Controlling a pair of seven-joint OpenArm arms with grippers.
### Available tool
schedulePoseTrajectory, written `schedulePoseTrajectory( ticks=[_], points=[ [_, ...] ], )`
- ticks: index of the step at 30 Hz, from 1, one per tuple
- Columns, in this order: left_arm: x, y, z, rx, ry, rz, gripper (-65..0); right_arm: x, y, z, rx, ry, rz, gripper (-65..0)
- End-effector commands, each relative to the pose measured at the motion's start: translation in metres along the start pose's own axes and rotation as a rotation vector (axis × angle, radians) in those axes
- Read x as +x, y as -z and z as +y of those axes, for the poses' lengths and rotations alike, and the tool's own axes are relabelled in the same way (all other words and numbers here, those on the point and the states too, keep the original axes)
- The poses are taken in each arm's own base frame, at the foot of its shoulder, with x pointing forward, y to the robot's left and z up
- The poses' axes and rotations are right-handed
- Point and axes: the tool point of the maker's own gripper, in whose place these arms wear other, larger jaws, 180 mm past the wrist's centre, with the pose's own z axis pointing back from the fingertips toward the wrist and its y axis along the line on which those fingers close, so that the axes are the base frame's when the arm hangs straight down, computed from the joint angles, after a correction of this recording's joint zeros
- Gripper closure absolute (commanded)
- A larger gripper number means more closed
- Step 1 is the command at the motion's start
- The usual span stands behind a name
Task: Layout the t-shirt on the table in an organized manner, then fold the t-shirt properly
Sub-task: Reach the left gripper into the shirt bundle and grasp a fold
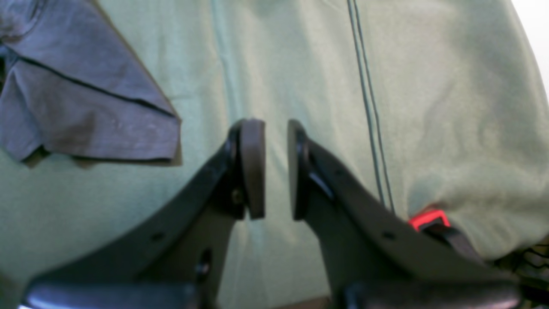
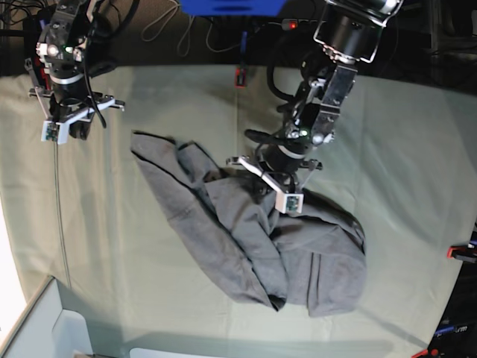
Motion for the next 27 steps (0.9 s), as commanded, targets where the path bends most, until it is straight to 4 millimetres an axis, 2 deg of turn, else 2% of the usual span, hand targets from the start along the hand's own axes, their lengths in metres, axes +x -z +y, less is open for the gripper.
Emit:
schedulePoseTrajectory(
  ticks=[1, 9, 13, 16, 19, 21, 23, 27],
  points=[
    [0.018, 0.0, -0.005, -0.018, 0.001, -0.053, 0.0, 0.011, -0.001, 0.0, 0.008, -0.005, -0.042, -10.3],
    [0.037, -0.02, -0.022, -0.058, -0.004, -0.126, -0.4, 0.011, -0.001, 0.0, 0.008, -0.005, -0.042, -10.3],
    [0.041, -0.019, -0.03, -0.071, 0.002, -0.13, -1.8, 0.01, -0.001, 0.001, 0.011, -0.006, -0.04, -10.3],
    [0.035, -0.016, -0.044, -0.091, -0.02, -0.088, -13.3, 0.01, -0.001, 0.001, 0.011, -0.006, -0.04, -10.5],
    [0.044, -0.013, -0.056, -0.114, -0.02, -0.095, -30.5, 0.01, -0.001, 0.001, 0.011, -0.006, -0.04, -10.5],
    [0.048, -0.011, -0.075, -0.156, 0.012, -0.104, -40.2, 0.01, -0.001, 0.001, 0.011, -0.006, -0.04, -10.5],
    [0.046, -0.008, -0.089, -0.19, 0.047, -0.091, -43.9, 0.01, -0.001, 0.001, 0.011, -0.006, -0.04, -10.5],
    [0.038, 0.005, -0.087, -0.156, 0.054, -0.052, -44.0, 0.01, -0.001, 0.0, 0.008, -0.005, -0.04, -10.5]
  ],
)
